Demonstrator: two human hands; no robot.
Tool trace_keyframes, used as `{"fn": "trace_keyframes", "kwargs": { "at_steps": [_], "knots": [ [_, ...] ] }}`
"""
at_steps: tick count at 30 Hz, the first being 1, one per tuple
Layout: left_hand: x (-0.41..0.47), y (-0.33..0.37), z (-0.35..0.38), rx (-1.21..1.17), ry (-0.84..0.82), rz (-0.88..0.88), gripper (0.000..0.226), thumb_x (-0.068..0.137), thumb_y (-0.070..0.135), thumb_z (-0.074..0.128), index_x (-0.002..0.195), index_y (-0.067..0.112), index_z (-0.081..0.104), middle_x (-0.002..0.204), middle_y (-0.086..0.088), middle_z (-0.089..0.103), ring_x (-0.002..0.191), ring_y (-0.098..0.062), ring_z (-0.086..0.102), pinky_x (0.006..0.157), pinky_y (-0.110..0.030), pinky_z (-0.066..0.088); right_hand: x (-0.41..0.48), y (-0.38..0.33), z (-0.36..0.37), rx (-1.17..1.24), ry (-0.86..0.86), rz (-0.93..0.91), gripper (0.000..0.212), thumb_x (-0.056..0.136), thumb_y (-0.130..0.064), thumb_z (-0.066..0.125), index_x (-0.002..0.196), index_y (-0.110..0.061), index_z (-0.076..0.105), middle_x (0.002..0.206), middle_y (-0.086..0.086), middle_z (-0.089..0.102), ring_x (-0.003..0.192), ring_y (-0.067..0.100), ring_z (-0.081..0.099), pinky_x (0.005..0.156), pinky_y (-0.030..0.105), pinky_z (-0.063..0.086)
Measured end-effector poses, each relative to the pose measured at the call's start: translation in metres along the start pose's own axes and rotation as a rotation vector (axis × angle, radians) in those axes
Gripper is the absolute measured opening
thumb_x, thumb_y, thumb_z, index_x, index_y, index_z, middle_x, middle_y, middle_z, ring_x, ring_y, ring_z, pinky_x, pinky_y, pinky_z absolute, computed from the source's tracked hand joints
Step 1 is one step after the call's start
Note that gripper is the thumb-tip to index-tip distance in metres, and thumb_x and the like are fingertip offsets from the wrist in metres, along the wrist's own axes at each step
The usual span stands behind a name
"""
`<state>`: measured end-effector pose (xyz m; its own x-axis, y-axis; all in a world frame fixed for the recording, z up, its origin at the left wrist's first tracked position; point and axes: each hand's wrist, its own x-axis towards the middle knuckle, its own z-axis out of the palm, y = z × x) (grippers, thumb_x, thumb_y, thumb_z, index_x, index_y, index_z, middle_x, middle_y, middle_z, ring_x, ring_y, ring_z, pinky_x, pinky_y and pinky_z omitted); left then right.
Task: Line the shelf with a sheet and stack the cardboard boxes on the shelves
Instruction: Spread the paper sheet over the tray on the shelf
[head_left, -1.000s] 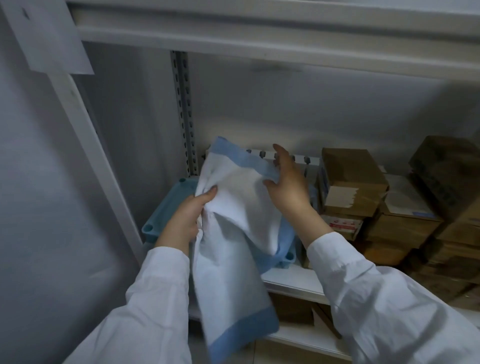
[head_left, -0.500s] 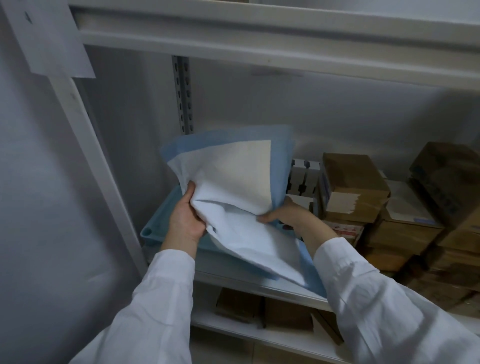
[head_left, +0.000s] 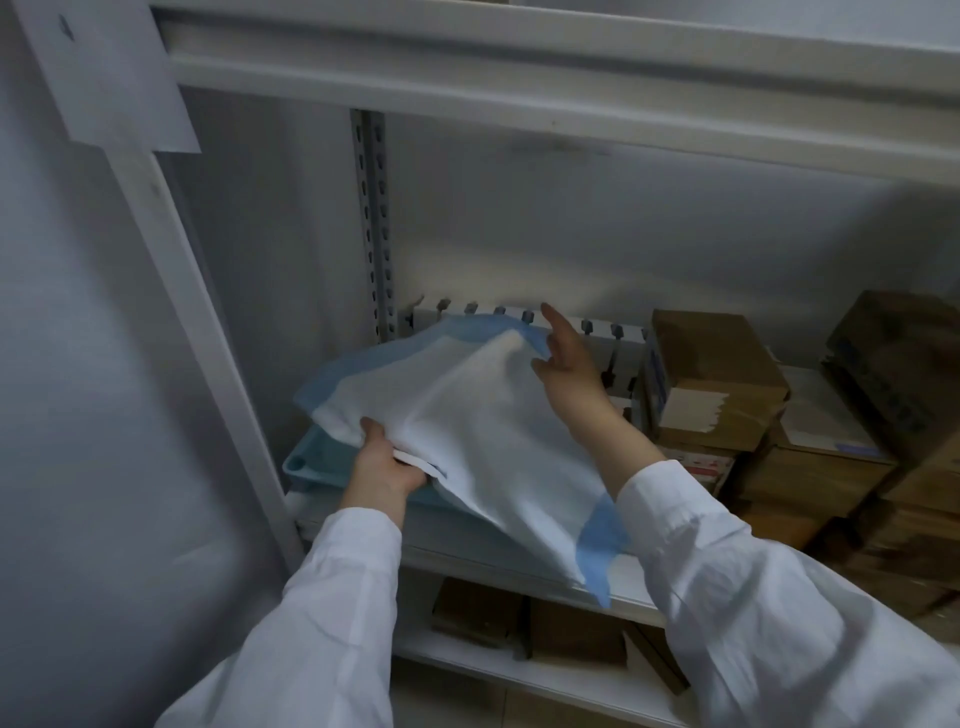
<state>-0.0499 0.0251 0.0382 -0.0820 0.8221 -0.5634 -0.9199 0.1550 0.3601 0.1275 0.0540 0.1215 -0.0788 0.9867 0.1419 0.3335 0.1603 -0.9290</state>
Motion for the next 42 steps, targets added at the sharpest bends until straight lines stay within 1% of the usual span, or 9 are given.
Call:
{"fn": "trace_keyframes", "kwargs": {
  "at_steps": [5,10,15,19,26,29,33,36,42],
  "knots": [
    [0.006,-0.015,-0.015,0.059,0.068,-0.023,0.032,0.098,0.033,0.044,0.125,0.014,0.049,0.133,-0.012,0.052,0.127,-0.033,0.045,0.101,-0.053,0.032,-0.008,0.026,0.003,-0.130,-0.078,0.143,0.050,0.096,-0.007,0.049,0.143,-0.020,0.038,0.151,0.003,0.036,0.138,0.023,0.036,0.104,0.027,0.032],
    [0.007,-0.017,-0.023,0.059,0.094,-0.003,0.017,0.096,0.010,0.045,0.112,0.007,0.049,0.092,-0.015,0.057,0.083,-0.028,0.055,0.081,-0.040,0.044,-0.029,0.042,0.011,-0.493,-0.450,0.294,0.046,0.089,-0.037,0.062,0.128,-0.014,0.055,0.131,0.005,0.055,0.109,0.019,0.053,0.086,0.025,0.039],
    [0.003,-0.011,-0.009,-0.025,0.009,0.035,0.010,0.091,0.008,0.050,0.100,0.003,0.053,0.098,-0.018,0.057,0.088,-0.032,0.056,0.086,-0.045,0.044,-0.041,0.049,0.020,-0.819,-0.756,0.374,0.072,0.076,-0.042,0.073,0.138,-0.020,0.042,0.140,0.003,0.049,0.124,0.027,0.047,0.102,0.038,0.041],
    [-0.005,-0.002,0.009,-0.034,-0.118,0.047,0.025,0.090,0.010,0.041,0.112,0.003,0.051,0.108,-0.021,0.057,0.098,-0.038,0.054,0.093,-0.055,0.041,-0.038,0.044,0.020,-0.935,-0.631,0.307,0.043,0.094,-0.015,0.051,0.137,-0.011,0.045,0.137,0.014,0.051,0.124,0.030,0.049,0.100,0.036,0.039],
    [-0.007,0.015,0.046,0.000,-0.317,0.151,0.053,0.074,0.007,0.038,0.126,0.010,0.047,0.114,-0.018,0.059,0.103,-0.035,0.055,0.098,-0.051,0.038,-0.009,0.017,0.013,-0.693,-0.070,0.206,0.048,0.090,0.011,0.036,0.129,-0.011,0.054,0.131,0.016,0.053,0.115,0.033,0.055,0.086,0.030,0.044],
    [-0.010,0.023,0.060,-0.047,-0.420,0.195,0.054,0.066,0.008,0.038,0.117,0.008,0.055,0.117,-0.017,0.060,0.112,-0.036,0.053,0.107,-0.049,0.033,-0.014,0.008,0.007,-0.563,0.119,-0.009,0.054,0.086,0.016,0.031,0.131,-0.008,0.051,0.148,0.013,0.033,0.126,0.032,0.044,0.088,0.024,0.037],
    [-0.004,0.027,0.054,0.067,-0.240,0.236,0.032,0.060,0.003,0.037,0.083,0.013,0.057,0.081,-0.008,0.066,0.085,-0.025,0.058,0.084,-0.036,0.047,-0.019,0.015,0.008,-0.774,0.048,-0.053,0.059,0.089,0.010,0.032,0.141,-0.016,0.039,0.160,0.006,0.011,0.144,0.028,0.021,0.111,0.033,0.028],
    [0.010,0.019,0.031,0.190,-0.027,0.189,0.021,0.082,0.001,0.034,0.072,0.014,0.047,0.077,-0.006,0.053,0.072,-0.020,0.051,0.069,-0.030,0.045,-0.018,0.036,0.011,-0.933,-0.041,-0.016,0.060,0.092,0.007,0.034,0.146,-0.019,0.033,0.160,0.006,0.013,0.146,0.025,0.014,0.118,0.034,0.014],
    [0.033,0.002,-0.011,0.326,0.140,0.066,0.014,0.094,0.002,0.039,0.091,0.009,0.050,0.091,-0.012,0.050,0.074,-0.024,0.049,0.092,-0.040,0.041,-0.028,0.082,0.020,-0.986,-0.238,0.149,0.044,0.100,-0.009,0.033,0.143,-0.017,0.039,0.147,0.010,0.041,0.132,0.029,0.041,0.109,0.036,0.032]
  ]
}}
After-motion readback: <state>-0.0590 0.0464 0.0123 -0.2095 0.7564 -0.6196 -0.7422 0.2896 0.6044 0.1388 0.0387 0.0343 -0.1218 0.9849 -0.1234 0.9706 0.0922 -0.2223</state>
